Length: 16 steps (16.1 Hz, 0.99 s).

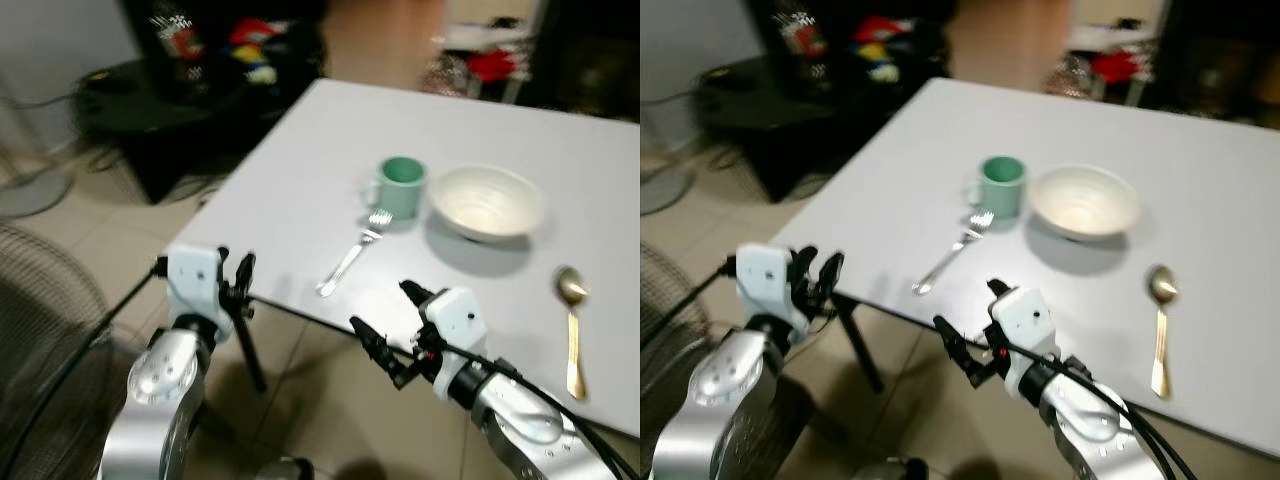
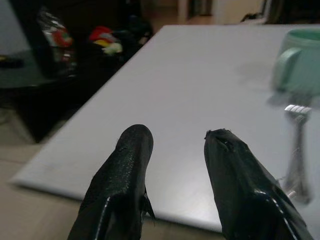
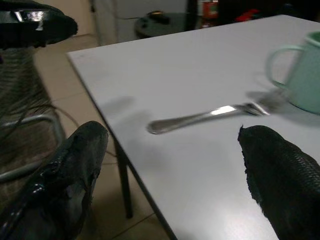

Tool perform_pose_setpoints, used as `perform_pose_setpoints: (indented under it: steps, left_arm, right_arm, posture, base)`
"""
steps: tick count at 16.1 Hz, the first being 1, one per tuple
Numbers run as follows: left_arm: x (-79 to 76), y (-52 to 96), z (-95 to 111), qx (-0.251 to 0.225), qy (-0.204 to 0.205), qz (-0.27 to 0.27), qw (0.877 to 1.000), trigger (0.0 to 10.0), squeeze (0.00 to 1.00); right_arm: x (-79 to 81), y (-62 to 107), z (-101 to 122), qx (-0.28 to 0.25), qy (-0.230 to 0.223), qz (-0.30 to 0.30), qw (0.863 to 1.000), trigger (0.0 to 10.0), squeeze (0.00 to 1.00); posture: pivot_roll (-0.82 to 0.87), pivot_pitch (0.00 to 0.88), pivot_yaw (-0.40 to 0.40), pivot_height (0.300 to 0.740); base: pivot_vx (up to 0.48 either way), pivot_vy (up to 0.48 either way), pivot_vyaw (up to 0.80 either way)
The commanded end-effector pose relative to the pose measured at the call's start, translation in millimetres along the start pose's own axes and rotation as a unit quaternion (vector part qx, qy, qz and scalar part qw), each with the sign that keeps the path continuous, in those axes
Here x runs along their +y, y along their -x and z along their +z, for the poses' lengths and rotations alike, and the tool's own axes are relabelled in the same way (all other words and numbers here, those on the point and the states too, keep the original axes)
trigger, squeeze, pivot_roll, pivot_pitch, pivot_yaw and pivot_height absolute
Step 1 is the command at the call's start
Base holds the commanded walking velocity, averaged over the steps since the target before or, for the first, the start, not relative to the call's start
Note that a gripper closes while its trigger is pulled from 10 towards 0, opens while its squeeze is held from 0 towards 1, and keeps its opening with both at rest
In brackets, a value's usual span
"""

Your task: Setting the table

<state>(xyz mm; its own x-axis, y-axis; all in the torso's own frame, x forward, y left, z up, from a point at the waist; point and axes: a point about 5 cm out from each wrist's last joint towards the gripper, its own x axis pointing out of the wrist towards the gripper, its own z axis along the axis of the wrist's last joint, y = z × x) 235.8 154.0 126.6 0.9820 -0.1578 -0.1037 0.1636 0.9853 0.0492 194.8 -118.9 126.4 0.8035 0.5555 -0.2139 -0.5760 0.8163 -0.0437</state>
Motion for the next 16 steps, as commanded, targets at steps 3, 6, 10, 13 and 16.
perform_pose_setpoints:
  steps: [3,6,10,13,16]
  left_arm:
    - [-2.0,1.4,6.2,-0.032,-0.019,-0.002,0.999,10.0,0.00]
    - [-10.0,3.9,0.1,-0.030,-0.009,0.004,1.000,10.0,0.00]
    - [-10.9,4.9,-5.8,-0.019,-0.010,0.006,1.000,10.0,0.00]
    - [-15.8,2.8,-6.2,-0.010,-0.015,-0.010,1.000,10.0,0.00]
    - [-10.5,6.5,-8.8,-0.011,0.000,0.025,1.000,10.0,0.00]
  right_arm:
    - [0.1,-1.3,-3.0,-0.003,0.000,0.001,1.000,10.0,0.00]
    - [-2.7,-1.8,-7.6,-0.001,-0.006,-0.011,1.000,10.0,0.00]
    - [-15.1,-7.6,-10.6,-0.010,-0.008,-0.062,0.998,10.0,0.00]
    - [-19.7,-0.1,-11.8,-0.008,-0.026,-0.095,0.995,10.0,0.00]
    - [-21.4,5.7,-21.7,0.008,-0.012,-0.103,0.995,10.0,0.00]
  posture:
    - [-0.05,0.000,0.069,0.740]
    - [-0.04,0.000,0.069,0.740]
    - [-0.04,0.000,0.060,0.740]
    - [-0.05,0.000,0.066,0.740]
    - [-0.05,0.000,0.069,0.740]
  base:
    - [0.000,0.000,0.80]
    - [0.000,0.000,0.80]
    - [0.000,0.000,0.80]
    - [0.000,0.000,0.80]
    - [0.000,0.000,0.80]
